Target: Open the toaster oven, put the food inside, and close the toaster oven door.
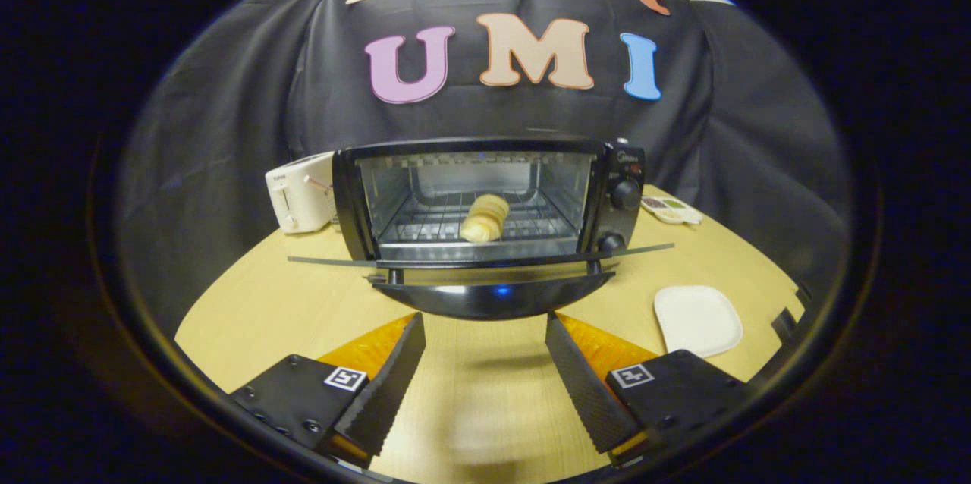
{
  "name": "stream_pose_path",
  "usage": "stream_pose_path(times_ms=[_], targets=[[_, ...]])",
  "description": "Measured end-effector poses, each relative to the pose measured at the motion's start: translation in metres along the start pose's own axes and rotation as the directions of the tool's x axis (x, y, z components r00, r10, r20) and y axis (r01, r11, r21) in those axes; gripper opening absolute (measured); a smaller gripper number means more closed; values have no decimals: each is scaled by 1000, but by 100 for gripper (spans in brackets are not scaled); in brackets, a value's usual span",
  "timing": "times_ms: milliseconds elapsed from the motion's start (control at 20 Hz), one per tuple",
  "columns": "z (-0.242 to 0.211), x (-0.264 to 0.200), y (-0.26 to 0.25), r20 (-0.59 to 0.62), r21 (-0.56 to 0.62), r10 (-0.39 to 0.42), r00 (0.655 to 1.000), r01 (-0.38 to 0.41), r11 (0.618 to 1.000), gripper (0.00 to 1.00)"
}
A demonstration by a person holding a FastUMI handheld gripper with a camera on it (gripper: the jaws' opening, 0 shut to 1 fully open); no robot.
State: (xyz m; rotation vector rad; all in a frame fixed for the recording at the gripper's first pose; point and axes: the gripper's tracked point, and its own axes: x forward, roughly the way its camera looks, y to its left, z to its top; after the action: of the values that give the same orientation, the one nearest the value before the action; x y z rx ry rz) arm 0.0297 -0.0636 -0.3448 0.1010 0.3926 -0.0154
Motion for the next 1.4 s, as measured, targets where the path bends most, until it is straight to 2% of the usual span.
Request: stream_pose_path(times_ms=[300,400,650,1050,1400], targets=[[61,18,-11,129,-15,-3,992,5,1000,100],[72,22,-13,133,-21,0,991,2,1000,100],[128,29,-7,251,64,51,967,-69,996,100],[160,-10,-35,341,106,-12,940,-26,994,100],[190,-43,-28,421,119,1,907,-57,991,100]])
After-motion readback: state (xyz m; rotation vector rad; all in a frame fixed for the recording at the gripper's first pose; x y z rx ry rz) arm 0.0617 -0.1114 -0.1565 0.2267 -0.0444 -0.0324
